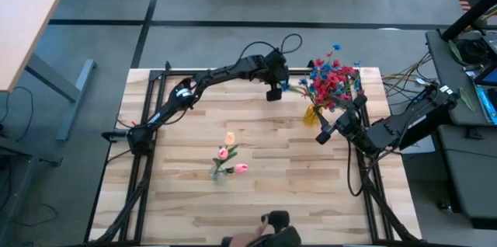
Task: Sort flowers into vase by color
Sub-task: Put the red flowers into the yellow vase
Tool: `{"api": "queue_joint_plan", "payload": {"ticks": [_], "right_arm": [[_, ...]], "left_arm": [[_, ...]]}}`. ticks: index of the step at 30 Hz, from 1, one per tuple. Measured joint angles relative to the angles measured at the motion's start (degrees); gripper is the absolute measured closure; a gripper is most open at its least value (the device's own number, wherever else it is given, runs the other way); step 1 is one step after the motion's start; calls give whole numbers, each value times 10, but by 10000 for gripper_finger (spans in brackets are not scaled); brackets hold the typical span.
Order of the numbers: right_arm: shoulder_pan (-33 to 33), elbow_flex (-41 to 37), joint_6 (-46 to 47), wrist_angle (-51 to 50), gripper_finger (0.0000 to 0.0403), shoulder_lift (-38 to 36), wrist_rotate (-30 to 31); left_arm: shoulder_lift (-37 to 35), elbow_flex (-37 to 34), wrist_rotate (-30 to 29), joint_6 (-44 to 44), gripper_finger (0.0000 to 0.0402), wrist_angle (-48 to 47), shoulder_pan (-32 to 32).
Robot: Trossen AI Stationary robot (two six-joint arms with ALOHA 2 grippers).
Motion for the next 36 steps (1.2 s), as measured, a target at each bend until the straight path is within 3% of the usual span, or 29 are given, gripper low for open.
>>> {"api": "queue_joint_plan", "payload": {"ticks": [6,17,23,30,36], "right_arm": [[0,0,2,-2,149,0,-11],[0,0,-5,-5,149,0,-11],[0,0,-8,-5,149,0,-11],[0,0,-5,-4,149,0,-10],[0,0,-3,-3,149,-1,-10]], "left_arm": [[1,-1,0,48,84,41,12],[8,-3,18,14,92,74,21],[8,-3,106,-32,92,38,33],[8,-3,37,-113,92,27,50],[8,-3,-63,-204,92,39,65]]}}
